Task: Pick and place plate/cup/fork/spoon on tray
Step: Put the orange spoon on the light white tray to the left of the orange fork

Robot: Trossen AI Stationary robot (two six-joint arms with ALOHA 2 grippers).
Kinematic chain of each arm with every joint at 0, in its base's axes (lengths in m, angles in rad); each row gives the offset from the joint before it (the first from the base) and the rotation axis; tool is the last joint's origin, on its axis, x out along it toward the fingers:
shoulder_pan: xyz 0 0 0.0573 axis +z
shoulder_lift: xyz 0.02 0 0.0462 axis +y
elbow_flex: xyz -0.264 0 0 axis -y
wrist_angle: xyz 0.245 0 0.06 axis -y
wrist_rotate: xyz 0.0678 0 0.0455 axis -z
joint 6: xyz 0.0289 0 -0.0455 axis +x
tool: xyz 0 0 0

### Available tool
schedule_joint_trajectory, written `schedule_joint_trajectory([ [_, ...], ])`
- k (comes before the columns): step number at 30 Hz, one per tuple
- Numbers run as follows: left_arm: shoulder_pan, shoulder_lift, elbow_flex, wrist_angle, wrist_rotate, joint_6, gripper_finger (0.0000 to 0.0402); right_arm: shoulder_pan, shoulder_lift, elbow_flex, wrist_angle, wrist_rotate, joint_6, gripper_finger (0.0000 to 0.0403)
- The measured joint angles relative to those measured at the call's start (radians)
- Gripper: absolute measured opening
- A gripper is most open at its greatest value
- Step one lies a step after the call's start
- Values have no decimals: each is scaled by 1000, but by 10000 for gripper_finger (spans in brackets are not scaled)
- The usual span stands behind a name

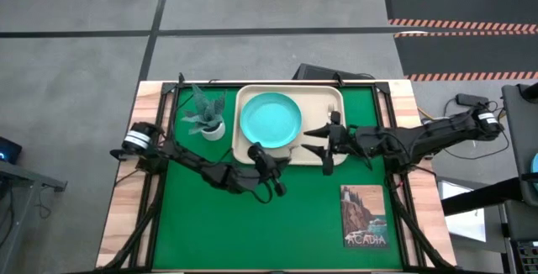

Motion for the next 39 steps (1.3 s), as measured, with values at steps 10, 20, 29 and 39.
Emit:
schedule_joint_trajectory([
  [10, 3, -44, 0, 56, -328, 79, 0, 0, 156, 0, 262, 4, -164, 164],
  [20, 2, -44, 0, 77, -307, 93, 0, 0, 339, 0, 601, 27, -201, 142],
  [29, 1, -44, 0, 88, -261, 72, 0, 0, 402, 0, 705, 98, -207, 121],
  [39, 0, -44, 0, 87, -191, 26, 0, 1, 406, 0, 693, 130, -207, 69],
])
